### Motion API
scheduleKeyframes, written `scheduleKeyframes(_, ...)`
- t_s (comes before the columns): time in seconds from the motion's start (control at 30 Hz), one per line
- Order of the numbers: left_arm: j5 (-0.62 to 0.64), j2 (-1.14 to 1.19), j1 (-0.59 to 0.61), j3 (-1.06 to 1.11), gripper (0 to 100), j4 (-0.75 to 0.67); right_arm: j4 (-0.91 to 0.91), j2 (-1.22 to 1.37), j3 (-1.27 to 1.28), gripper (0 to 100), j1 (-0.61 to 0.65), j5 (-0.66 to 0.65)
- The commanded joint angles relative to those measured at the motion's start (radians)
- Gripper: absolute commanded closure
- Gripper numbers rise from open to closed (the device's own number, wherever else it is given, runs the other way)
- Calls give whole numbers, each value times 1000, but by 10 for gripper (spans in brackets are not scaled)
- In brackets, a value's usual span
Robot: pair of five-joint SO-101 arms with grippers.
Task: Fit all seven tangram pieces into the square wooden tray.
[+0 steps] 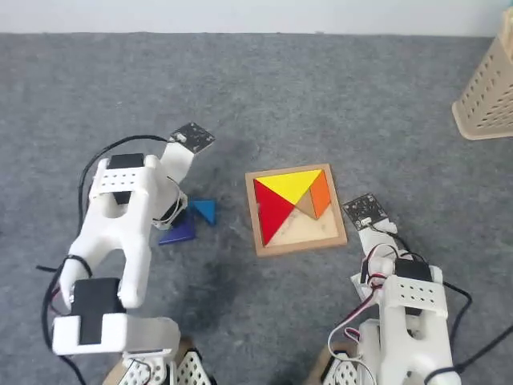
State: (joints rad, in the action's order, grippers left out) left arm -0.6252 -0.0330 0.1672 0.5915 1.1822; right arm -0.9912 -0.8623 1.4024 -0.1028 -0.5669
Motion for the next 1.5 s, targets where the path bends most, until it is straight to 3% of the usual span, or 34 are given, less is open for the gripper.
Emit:
scheduleKeyframes(0.0,3,-31,14,-36,876,9,10,-13,-2,992,-15,-15)
scheduleKeyframes(0.23,3,-29,14,-42,746,-8,10,-13,-2,992,-15,-15)
scheduleKeyframes(0.5,2,120,64,-168,747,-11,10,-13,-2,992,-15,-15)
scheduleKeyframes(0.73,-55,354,97,-358,749,92,10,-13,-2,992,-15,-15)
scheduleKeyframes(0.93,-55,460,89,-386,750,100,10,-13,-2,992,-15,-15)
scheduleKeyframes(1.47,-97,393,75,-398,844,215,10,-13,-2,992,-15,-15)
